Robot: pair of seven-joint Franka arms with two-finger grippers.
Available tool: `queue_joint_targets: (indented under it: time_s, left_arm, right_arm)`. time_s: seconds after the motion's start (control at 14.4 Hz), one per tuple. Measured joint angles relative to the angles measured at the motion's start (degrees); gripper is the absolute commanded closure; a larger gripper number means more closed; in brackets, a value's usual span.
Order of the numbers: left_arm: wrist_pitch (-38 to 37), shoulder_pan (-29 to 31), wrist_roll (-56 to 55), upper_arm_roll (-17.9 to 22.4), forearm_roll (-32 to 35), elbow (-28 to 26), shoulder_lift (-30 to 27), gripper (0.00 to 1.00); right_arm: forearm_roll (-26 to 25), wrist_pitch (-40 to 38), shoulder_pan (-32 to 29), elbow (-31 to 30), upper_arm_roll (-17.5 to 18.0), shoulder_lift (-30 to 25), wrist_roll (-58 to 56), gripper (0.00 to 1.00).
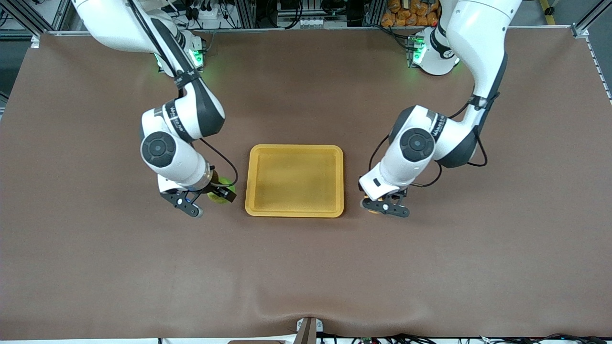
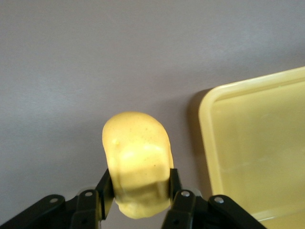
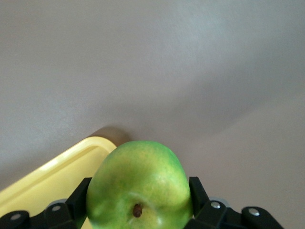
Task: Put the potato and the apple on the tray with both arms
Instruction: 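Carry the apple and potato toward the yellow tray with both grippers, then lower the apple and potato into the tray and open both grippers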
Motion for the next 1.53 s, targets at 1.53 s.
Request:
queue_joint_targets:
  time_s: [1.53]
  left_arm:
    - [0.0, -11.4, -15.3, 0.8, 1.3, 7.0, 9.9, 1.0]
  right_arm:
    - [0.2, 6.5, 10.3, -0.3, 0.0, 8.8, 44.3, 1.0]
